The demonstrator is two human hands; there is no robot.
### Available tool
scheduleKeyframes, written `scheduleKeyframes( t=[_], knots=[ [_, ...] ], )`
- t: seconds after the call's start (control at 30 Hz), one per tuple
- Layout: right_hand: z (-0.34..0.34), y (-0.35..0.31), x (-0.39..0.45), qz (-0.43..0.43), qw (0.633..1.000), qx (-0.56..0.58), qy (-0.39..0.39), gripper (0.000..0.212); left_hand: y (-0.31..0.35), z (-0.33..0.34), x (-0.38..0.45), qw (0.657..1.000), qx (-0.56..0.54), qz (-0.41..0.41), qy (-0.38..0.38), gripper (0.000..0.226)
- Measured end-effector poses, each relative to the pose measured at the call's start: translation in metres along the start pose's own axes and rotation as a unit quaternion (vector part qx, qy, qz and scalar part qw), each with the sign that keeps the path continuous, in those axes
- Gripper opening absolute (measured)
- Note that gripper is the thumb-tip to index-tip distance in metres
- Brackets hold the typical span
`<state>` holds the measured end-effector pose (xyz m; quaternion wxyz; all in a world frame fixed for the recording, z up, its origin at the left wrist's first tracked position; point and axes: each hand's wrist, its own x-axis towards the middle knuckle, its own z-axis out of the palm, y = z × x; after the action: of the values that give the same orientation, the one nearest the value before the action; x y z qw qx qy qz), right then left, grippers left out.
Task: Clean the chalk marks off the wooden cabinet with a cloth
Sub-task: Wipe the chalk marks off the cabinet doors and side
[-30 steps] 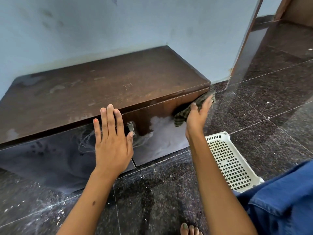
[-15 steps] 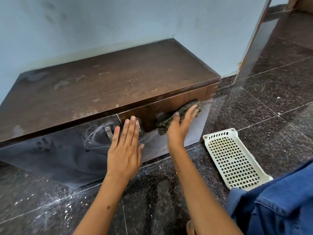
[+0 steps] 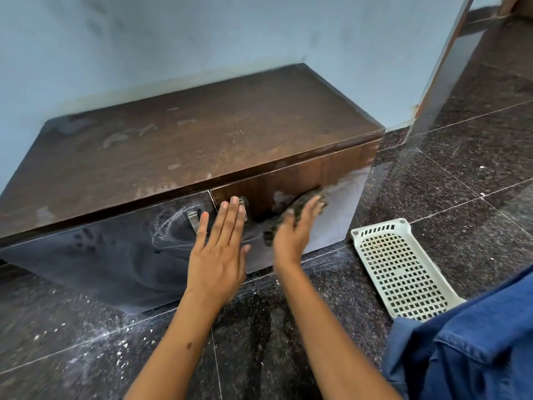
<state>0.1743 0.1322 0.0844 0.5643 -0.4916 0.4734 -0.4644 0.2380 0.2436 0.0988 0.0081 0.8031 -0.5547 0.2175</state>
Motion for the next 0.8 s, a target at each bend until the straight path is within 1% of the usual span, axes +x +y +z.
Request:
scheduleKeyframes(
  t=[0.03, 0.07, 0.13, 0.2, 0.23, 0.27, 0.37, 0.5, 0.6, 0.63, 0.67, 0.7, 0.73, 0.77, 0.8],
  knots=[
    [-0.005, -0.002, 0.007, 0.019, 1.0, 0.001, 0.011, 0.062, 0.0, 0.001, 0.0, 1.0, 0.0, -0.001, -0.001, 0.064],
    [-0.006, -0.004, 0.008, 0.013, 1.0, -0.005, 0.014, 0.061, 0.001, 0.002, -0.001, 1.0, -0.001, -0.002, -0.002, 0.065],
    [0.003, -0.013, -0.007, -0.05, 0.998, -0.02, -0.015, 0.058, 0.001, 0.003, 0.0, 1.0, -0.003, -0.004, -0.006, 0.066],
    [0.018, -0.016, -0.035, -0.132, 0.988, -0.04, -0.069, 0.055, 0.002, 0.003, 0.0, 1.0, 0.009, 0.002, -0.016, 0.07],
    [0.022, -0.012, -0.046, -0.159, 0.982, -0.044, -0.094, 0.055, 0.001, 0.004, -0.001, 1.0, 0.019, 0.006, -0.021, 0.072],
    [0.023, -0.007, -0.051, -0.168, 0.978, -0.043, -0.113, 0.054, 0.001, 0.004, -0.001, 0.999, 0.022, 0.008, -0.022, 0.071],
    [0.015, 0.006, -0.042, -0.145, 0.978, -0.034, -0.143, 0.054, 0.001, 0.003, -0.001, 1.0, -0.007, 0.001, -0.011, 0.067],
    [0.007, 0.008, -0.033, -0.096, 0.985, -0.013, -0.142, 0.054, 0.001, -0.002, 0.0, 1.0, -0.013, -0.008, -0.013, 0.066],
    [0.004, 0.0, -0.035, -0.096, 0.983, -0.02, -0.153, 0.056, -0.003, -0.005, 0.0, 1.0, -0.007, -0.002, -0.021, 0.065],
    [0.001, 0.0, -0.032, -0.07, 0.986, -0.014, -0.148, 0.058, -0.004, -0.007, 0.0, 1.0, -0.005, -0.001, -0.026, 0.065],
    [-0.004, 0.002, -0.023, -0.011, 0.991, 0.004, -0.134, 0.06, -0.006, -0.008, 0.0, 0.999, -0.003, 0.0, -0.034, 0.065],
    [-0.011, 0.002, -0.012, 0.08, 0.99, 0.042, -0.112, 0.059, -0.006, -0.011, 0.001, 0.999, 0.0, 0.001, -0.045, 0.064],
    [-0.022, 0.004, 0.001, 0.178, 0.974, 0.112, -0.09, 0.055, -0.006, -0.013, 0.002, 0.998, 0.001, 0.002, -0.056, 0.063],
    [-0.036, 0.002, 0.012, 0.255, 0.945, 0.192, -0.071, 0.047, -0.006, -0.016, 0.001, 0.998, -0.003, 0.002, -0.068, 0.063],
    [-0.052, 0.001, 0.022, 0.296, 0.919, 0.257, -0.048, 0.037, -0.006, -0.018, 0.0, 0.997, -0.01, 0.002, -0.077, 0.063]
  ],
)
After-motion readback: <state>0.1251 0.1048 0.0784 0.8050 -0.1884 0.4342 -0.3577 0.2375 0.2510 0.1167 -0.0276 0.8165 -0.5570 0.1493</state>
